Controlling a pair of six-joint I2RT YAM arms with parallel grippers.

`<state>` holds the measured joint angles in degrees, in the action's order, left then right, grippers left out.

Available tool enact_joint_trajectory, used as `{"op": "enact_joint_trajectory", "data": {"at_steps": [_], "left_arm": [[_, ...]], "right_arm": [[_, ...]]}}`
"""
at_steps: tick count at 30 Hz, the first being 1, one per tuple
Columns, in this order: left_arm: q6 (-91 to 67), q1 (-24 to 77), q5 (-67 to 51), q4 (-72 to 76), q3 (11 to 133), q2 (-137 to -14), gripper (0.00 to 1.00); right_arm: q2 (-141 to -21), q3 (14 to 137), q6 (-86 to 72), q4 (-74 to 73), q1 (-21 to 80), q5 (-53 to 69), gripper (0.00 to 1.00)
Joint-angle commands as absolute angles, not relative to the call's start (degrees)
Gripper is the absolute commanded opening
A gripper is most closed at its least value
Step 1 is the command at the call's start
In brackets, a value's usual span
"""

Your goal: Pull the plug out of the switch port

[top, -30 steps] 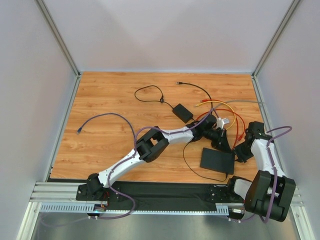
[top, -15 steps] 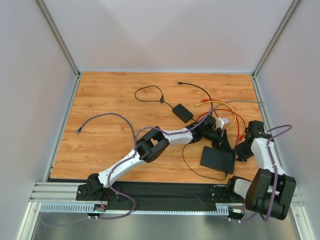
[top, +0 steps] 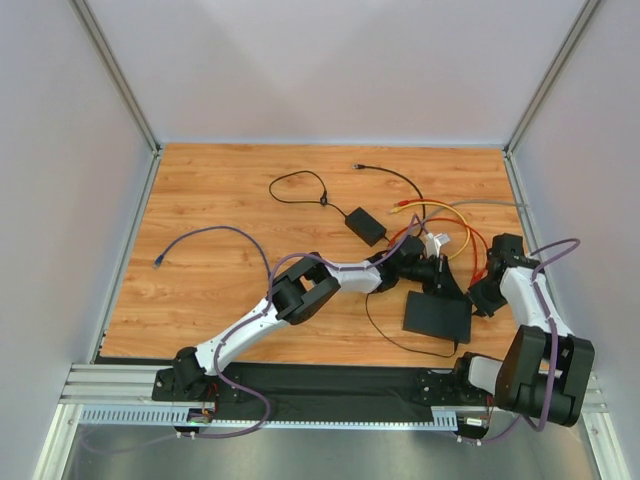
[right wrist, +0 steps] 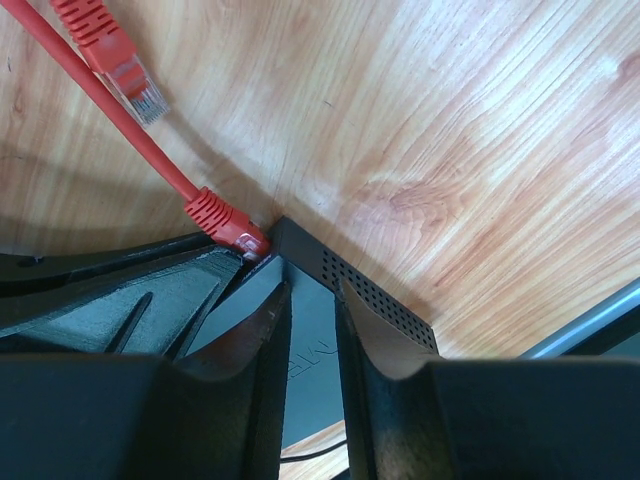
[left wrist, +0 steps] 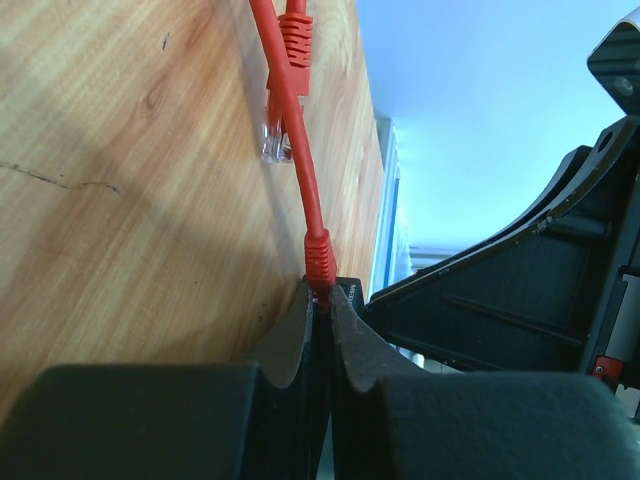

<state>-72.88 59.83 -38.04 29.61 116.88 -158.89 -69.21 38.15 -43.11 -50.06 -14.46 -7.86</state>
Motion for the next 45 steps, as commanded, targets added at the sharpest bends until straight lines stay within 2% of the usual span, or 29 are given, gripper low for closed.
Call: {"op": "enact_joint_trajectory", "data": {"at_steps": [1, 5, 10, 13, 17, 21, 29, 37, 41, 44, 45], "left_arm": [[-78.23, 58.36, -31.73, 32.01, 117.07, -158.12, 0.0], [-76.55, 57.57, -32.61, 29.71, 117.69, -157.41, 0.0], [-89.25, 56.25, -33.48, 41.82, 115.4, -160.13, 0.0], [-91.41, 55.2, -32.79, 45.26, 114.0, -160.32, 0.0], [-82.83, 54.58, -32.17, 38.95, 110.83, -155.75, 0.0], [-74.38, 55.1, -34.8, 28.61, 113.2, -153.03, 0.0], [-66.54, 57.56, -33.93, 20.58, 107.5, -149.24, 0.0], [-64.07, 59.5, -30.77, 18.37, 97.66, -143.45, 0.0], [-64.6, 59.59, -27.25, 23.55, 88.6, -138.18, 0.0], [-61.62, 59.59, -28.47, 21.71, 91.74, -138.16, 0.0], [-61.61, 59.68, -29.09, 22.41, 92.28, -138.34, 0.03]], "right_arm": [[-73.91, 34.1, -43.42, -51.95, -13.54, -7.65, 0.25], [-74.97, 34.01, -43.24, -51.68, -13.1, -7.29, 0.25], [-76.99, 34.28, -43.42, -51.68, -12.48, -7.38, 0.25], [-77.08, 33.93, -43.68, -51.33, -12.22, -7.21, 0.25], [-76.82, 34.01, -43.51, -51.42, -12.22, -7.56, 0.25], [-73.67, 33.84, -43.77, -51.94, -12.22, -7.47, 0.25], [-68.56, 35.42, -43.77, -52.73, -12.22, -6.16, 0.27], [-67.94, 33.84, -45.26, -52.21, -12.22, -6.51, 0.27], [-69.17, 32.79, -45.7, -51.33, -12.22, -5.37, 0.27], [-69.35, 32.34, -45.97, -50.89, -12.22, -4.83, 0.27], [-69.08, 32.34, -45.97, -50.98, -12.22, -4.83, 0.27]]}}
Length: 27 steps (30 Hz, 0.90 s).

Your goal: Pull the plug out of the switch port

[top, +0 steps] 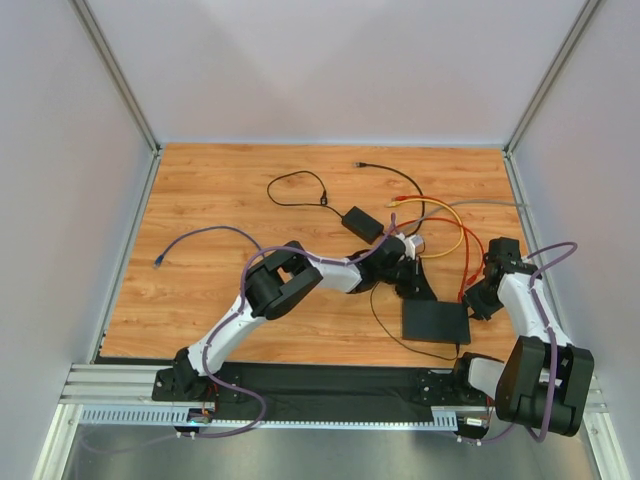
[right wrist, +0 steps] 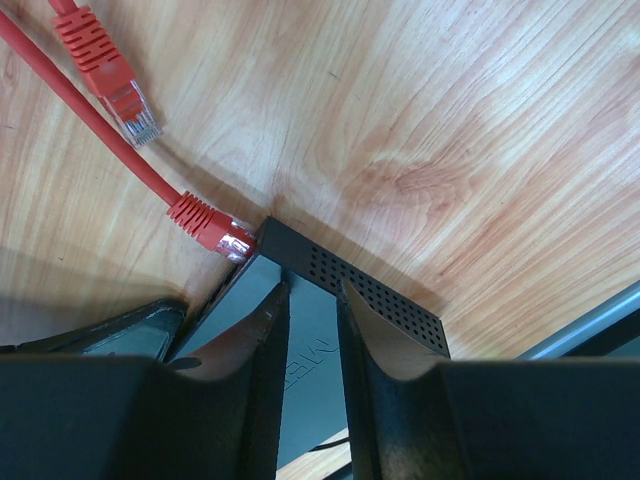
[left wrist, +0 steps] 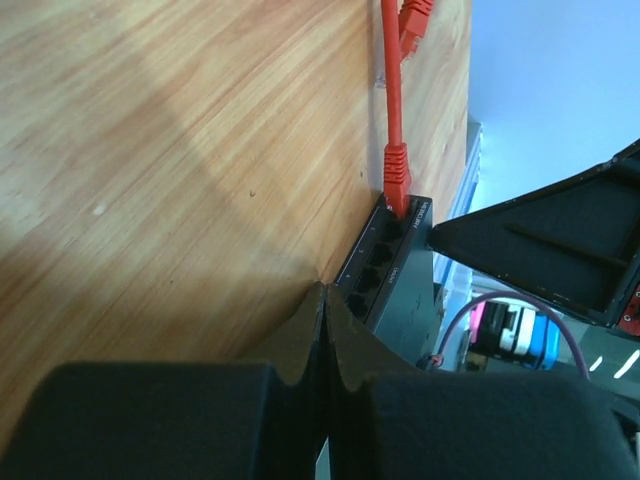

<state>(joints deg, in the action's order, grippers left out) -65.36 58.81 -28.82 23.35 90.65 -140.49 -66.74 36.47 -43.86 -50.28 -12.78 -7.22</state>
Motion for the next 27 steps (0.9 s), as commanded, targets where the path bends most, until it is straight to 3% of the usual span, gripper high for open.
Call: {"op": "enact_joint_trajectory", "data": {"at_steps": [1, 2, 5, 8, 27], "left_arm": [[-61.7, 59.76, -29.79, 23.28, 93.94, -138.77, 0.08], [-62.05, 59.77, -31.54, 23.03, 95.52, -140.08, 0.17], [-62.4, 59.85, -34.01, 20.84, 102.64, -143.77, 0.29], [-62.4, 60.03, -36.47, 18.63, 108.62, -146.85, 0.34], [-64.86, 60.47, -37.35, 12.13, 114.52, -151.43, 0.39]], "right_arm": [[-68.91, 32.43, -45.97, -51.15, -12.22, -4.83, 0.27], [-68.65, 32.43, -45.79, -51.5, -12.22, -4.83, 0.27], [-68.64, 33.05, -45.35, -51.94, -12.22, -5.36, 0.27], [-69.08, 33.57, -45.09, -51.86, -12.22, -5.97, 0.27], [-70.93, 33.49, -43.86, -50.8, -12.22, -5.89, 0.27]]}}
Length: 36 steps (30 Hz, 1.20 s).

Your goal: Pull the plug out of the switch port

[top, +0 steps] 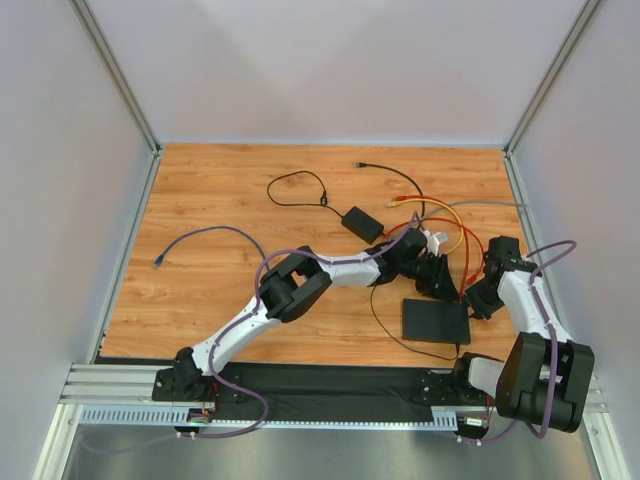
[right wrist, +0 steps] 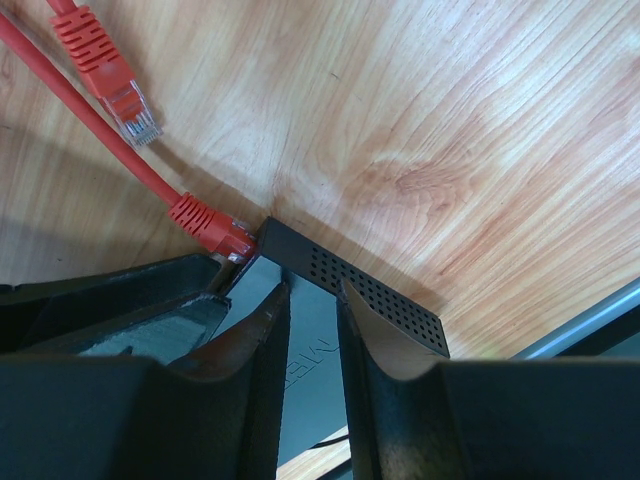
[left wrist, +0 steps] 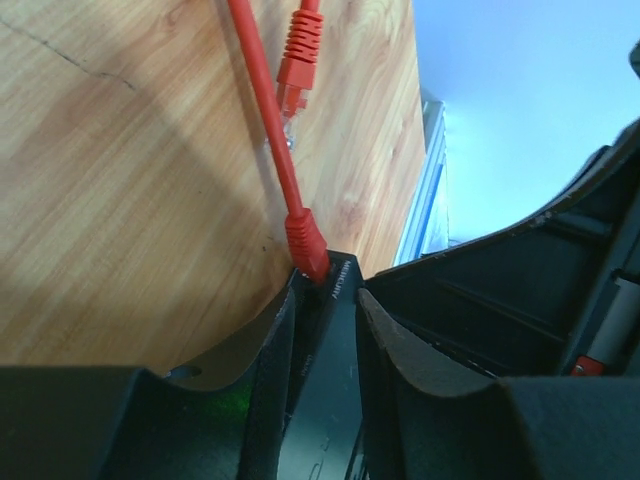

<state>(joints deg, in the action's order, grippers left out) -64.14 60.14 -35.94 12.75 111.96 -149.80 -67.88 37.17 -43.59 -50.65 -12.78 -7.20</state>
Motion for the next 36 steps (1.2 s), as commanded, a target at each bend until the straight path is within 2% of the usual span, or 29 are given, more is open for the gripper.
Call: {"op": "enact_joint_trajectory", "data": {"at_steps": [1, 18, 27, 28, 31, 35, 36], "left_arm": [[-64.95, 60.47, -37.53, 11.43, 115.74, -152.13, 0.39], [-69.26, 60.2, -41.84, 11.25, 122.69, -156.88, 0.39], [-74.71, 59.68, -40.96, 15.2, 121.38, -157.94, 0.27], [-74.88, 59.76, -40.87, 15.55, 121.29, -157.94, 0.21], [-76.02, 59.68, -40.78, 17.75, 120.15, -157.94, 0.14], [-76.11, 59.68, -40.17, 17.67, 119.97, -157.76, 0.12], [-76.2, 59.68, -39.99, 17.93, 119.71, -157.68, 0.07]], "right_arm": [[-70.93, 33.49, -43.86, -50.71, -12.22, -5.8, 0.27], [-71.81, 33.4, -43.51, -50.63, -12.22, -6.94, 0.27], [-71.81, 33.49, -43.15, -50.71, -12.22, -7.12, 0.27], [-71.81, 33.49, -43.24, -50.71, -12.22, -7.12, 0.27], [-72.07, 33.49, -43.15, -50.8, -12.22, -7.12, 0.27], [-72.07, 33.49, -43.24, -50.8, -12.22, -7.12, 0.27], [-72.16, 33.49, -43.16, -50.8, -12.22, -7.12, 0.27]]}}
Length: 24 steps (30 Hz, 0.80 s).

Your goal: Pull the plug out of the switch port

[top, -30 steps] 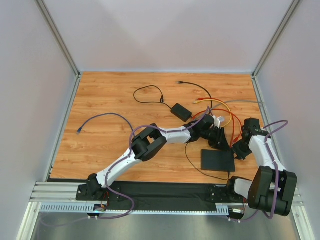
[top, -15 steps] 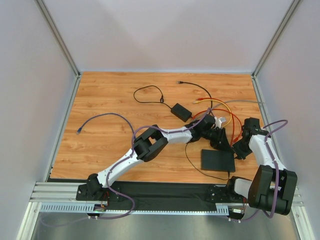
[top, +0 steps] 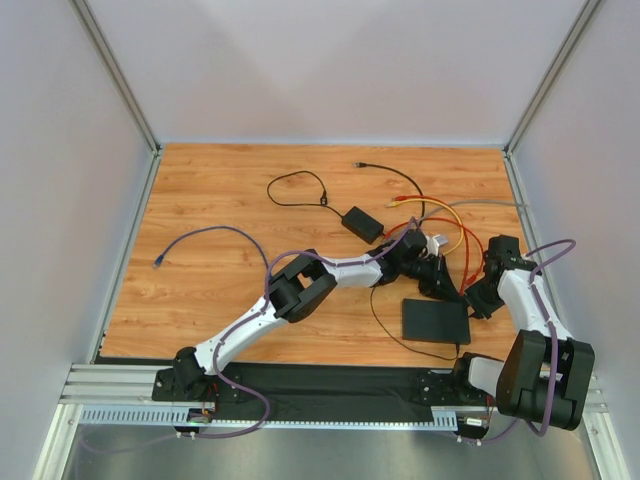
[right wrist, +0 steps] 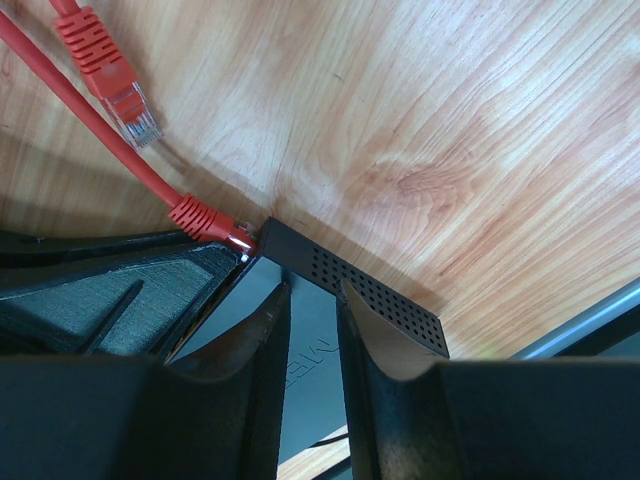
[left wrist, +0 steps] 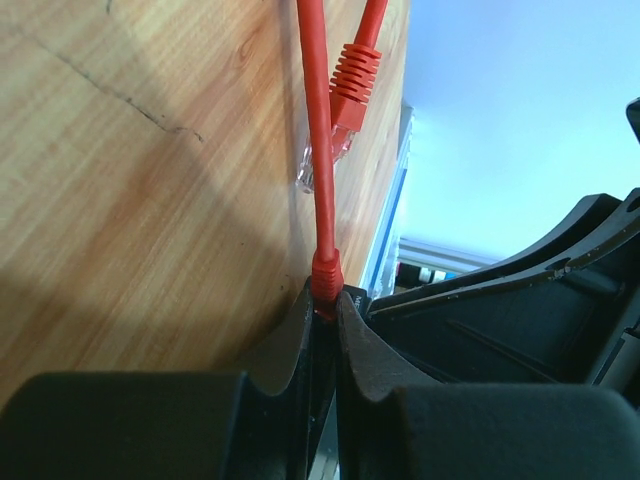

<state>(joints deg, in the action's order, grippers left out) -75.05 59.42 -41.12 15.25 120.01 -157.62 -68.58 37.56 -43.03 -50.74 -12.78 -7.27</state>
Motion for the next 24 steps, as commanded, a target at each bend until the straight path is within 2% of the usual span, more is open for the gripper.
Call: {"op": "enact_joint_trajectory", "data": {"at_steps": [1, 2, 24], "left_arm": [[-76.55, 59.68, -39.82, 18.28, 119.53, -157.59, 0.04], [-76.64, 59.5, -39.64, 18.98, 119.1, -157.41, 0.0], [-75.94, 55.2, -35.6, 31.73, 121.2, -158.73, 0.0]], "right_arm": [[-72.16, 33.49, -43.15, -50.89, -12.13, -7.03, 0.27], [-72.25, 33.49, -43.15, -50.8, -12.13, -7.03, 0.27], [-73.39, 32.96, -43.16, -50.19, -11.95, -6.15, 0.26]]}}
